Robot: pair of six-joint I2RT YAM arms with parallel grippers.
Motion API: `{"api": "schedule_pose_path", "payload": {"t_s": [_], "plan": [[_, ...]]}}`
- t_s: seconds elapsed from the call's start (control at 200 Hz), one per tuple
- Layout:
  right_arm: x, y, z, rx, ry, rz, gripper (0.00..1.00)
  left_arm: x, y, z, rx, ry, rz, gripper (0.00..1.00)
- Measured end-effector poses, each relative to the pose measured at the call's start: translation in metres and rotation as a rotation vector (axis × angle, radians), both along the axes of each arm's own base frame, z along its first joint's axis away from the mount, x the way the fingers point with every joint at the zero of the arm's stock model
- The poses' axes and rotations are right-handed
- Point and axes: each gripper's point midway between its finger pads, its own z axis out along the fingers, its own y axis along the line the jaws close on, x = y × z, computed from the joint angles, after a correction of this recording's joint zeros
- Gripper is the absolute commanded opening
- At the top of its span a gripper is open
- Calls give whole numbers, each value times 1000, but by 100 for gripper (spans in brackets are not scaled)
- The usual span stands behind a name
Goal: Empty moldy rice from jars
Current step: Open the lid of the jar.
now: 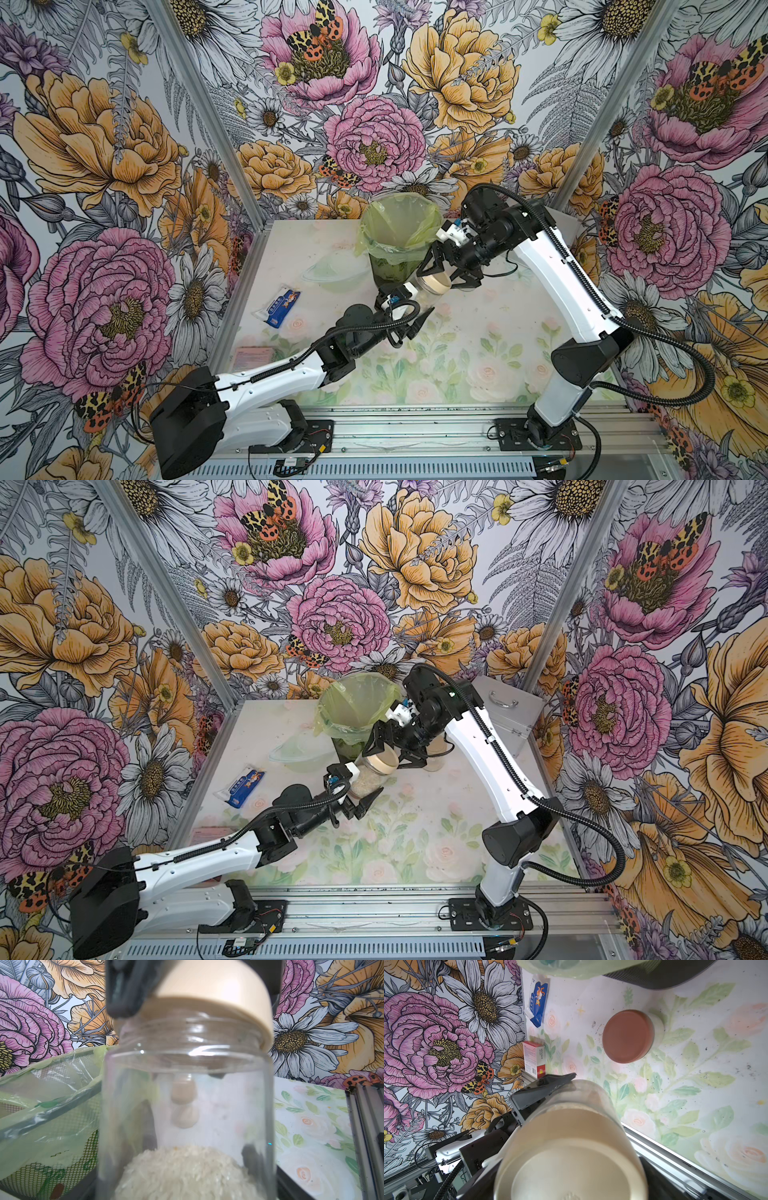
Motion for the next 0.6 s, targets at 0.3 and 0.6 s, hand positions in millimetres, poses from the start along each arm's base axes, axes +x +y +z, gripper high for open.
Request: {"api": "schedule_pose_path", "payload": {"t_s": [0.3,0.6], "plan": [[1,-1,0,-4,-14,4,74,0,0,-2,6,5,0,0],[-5,-5,14,18,-107,51,73,-6,-2,6,-19,30,-42,0]]}}
